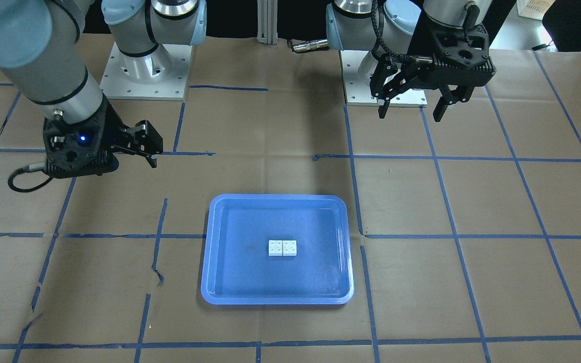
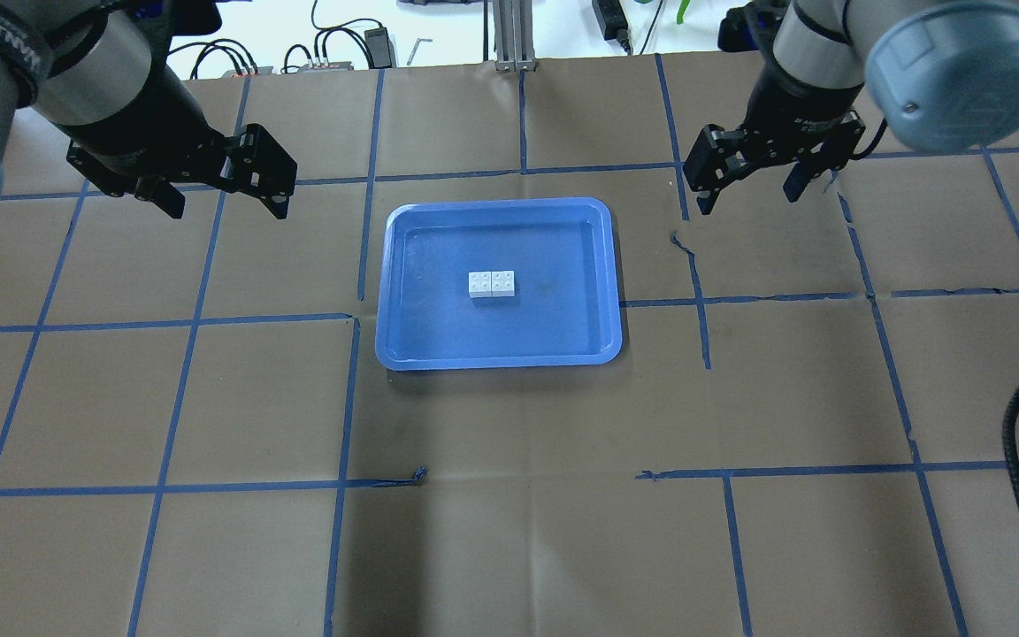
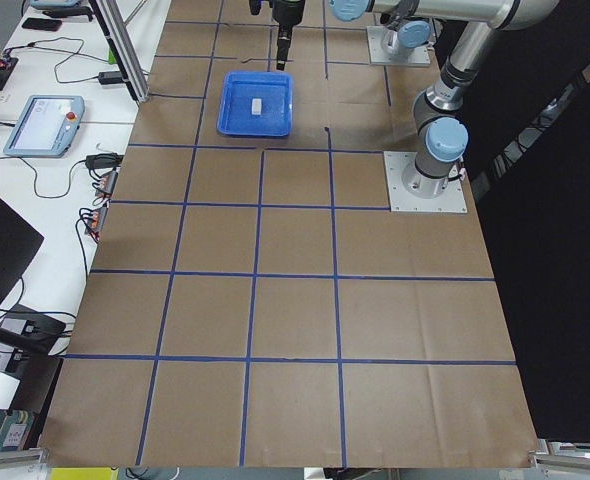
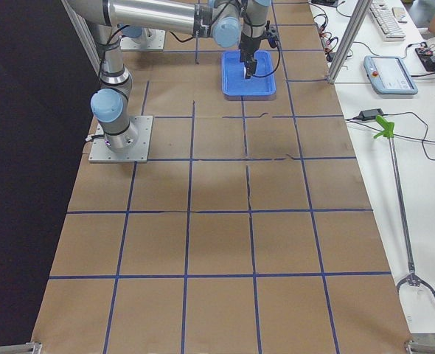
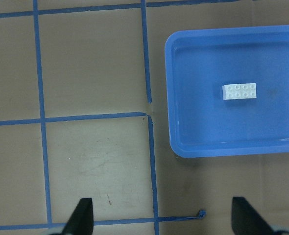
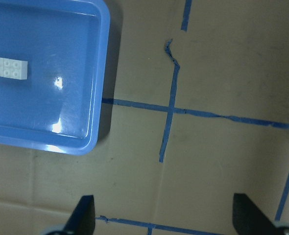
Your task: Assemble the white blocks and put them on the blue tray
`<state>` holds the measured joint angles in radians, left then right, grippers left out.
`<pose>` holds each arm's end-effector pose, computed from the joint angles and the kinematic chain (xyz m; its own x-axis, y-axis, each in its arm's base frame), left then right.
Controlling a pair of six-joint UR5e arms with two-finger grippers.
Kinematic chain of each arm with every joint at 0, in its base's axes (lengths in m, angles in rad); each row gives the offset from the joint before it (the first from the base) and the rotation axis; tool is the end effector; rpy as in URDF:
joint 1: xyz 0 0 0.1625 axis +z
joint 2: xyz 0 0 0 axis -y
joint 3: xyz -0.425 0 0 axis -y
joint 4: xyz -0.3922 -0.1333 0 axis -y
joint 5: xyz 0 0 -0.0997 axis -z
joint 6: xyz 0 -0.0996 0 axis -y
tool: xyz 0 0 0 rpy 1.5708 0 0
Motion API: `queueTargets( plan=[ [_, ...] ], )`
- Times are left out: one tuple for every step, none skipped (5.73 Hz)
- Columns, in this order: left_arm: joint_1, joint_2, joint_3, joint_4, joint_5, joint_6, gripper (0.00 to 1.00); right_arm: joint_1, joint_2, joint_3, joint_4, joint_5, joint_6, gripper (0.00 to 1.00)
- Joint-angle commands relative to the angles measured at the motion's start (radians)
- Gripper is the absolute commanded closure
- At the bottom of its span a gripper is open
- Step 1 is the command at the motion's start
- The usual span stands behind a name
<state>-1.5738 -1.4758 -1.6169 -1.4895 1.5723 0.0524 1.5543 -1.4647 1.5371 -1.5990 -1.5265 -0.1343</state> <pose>-0.1345 -0.4628 0.5189 -0.9985 0.0547 -0.0083 0.0553 0.9900 -0.1296 0.1289 -0.5336 0.4529 -0.9921 -0.1155 -0.0498 -0.1174 0.9924 0.0379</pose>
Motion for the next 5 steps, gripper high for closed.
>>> queueTargets(
  plan=[
    [0.0, -0.001, 0.0, 0.0, 0.0, 0.0, 0.01, 0.009, -0.057, -0.136, 0.197, -0.009, 0.123, 0.0],
    [0.0, -0.004, 0.0, 0.002, 0.0, 0.0, 0.01, 0.01, -0.049, -0.129, 0.215, -0.012, 0.14, 0.0],
    [0.0, -0.003, 0.0, 0.002, 0.002, -0.002, 0.01, 0.01, -0.048, -0.12, 0.215, -0.012, 0.142, 0.0],
    [0.0, -0.004, -0.001, 0.0, 0.0, -0.002, 0.01, 0.01, -0.055, -0.103, 0.214, -0.014, 0.142, 0.0],
    [0.0, -0.003, 0.0, 0.002, 0.0, -0.002, 0.01, 0.01, -0.055, -0.101, 0.214, -0.014, 0.142, 0.0]
  ],
)
